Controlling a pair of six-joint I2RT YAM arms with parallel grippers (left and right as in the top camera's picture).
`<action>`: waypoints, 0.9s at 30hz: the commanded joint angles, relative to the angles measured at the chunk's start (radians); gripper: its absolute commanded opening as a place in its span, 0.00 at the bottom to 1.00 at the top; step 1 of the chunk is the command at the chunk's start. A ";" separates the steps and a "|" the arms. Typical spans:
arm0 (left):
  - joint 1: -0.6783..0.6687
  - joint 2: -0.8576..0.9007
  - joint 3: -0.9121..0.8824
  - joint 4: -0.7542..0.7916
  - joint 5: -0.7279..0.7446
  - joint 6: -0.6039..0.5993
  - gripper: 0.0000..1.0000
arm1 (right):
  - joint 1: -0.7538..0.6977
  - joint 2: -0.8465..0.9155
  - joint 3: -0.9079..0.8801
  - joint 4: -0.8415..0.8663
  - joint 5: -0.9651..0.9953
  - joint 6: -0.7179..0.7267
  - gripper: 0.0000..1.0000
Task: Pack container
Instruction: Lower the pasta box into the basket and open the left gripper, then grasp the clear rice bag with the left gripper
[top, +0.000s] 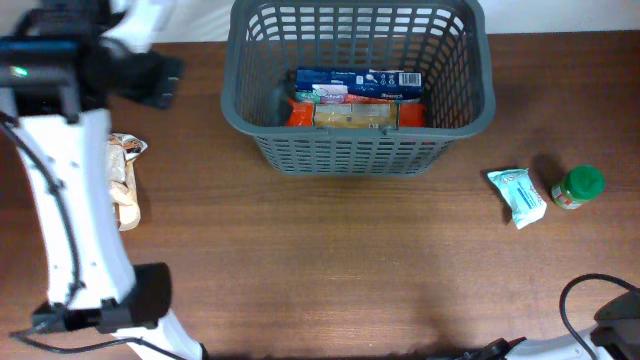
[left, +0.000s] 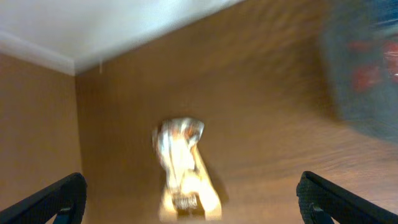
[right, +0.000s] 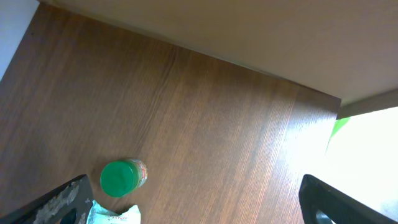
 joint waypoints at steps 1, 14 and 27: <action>0.166 0.053 -0.121 -0.005 0.098 -0.137 0.99 | -0.002 0.003 0.002 0.000 -0.002 0.001 0.99; 0.421 0.211 -0.595 0.188 0.183 -0.137 0.99 | -0.002 0.003 0.002 0.000 -0.002 0.001 0.99; 0.431 0.383 -0.644 0.357 0.174 -0.137 0.99 | -0.002 0.003 0.002 0.000 -0.002 0.001 0.99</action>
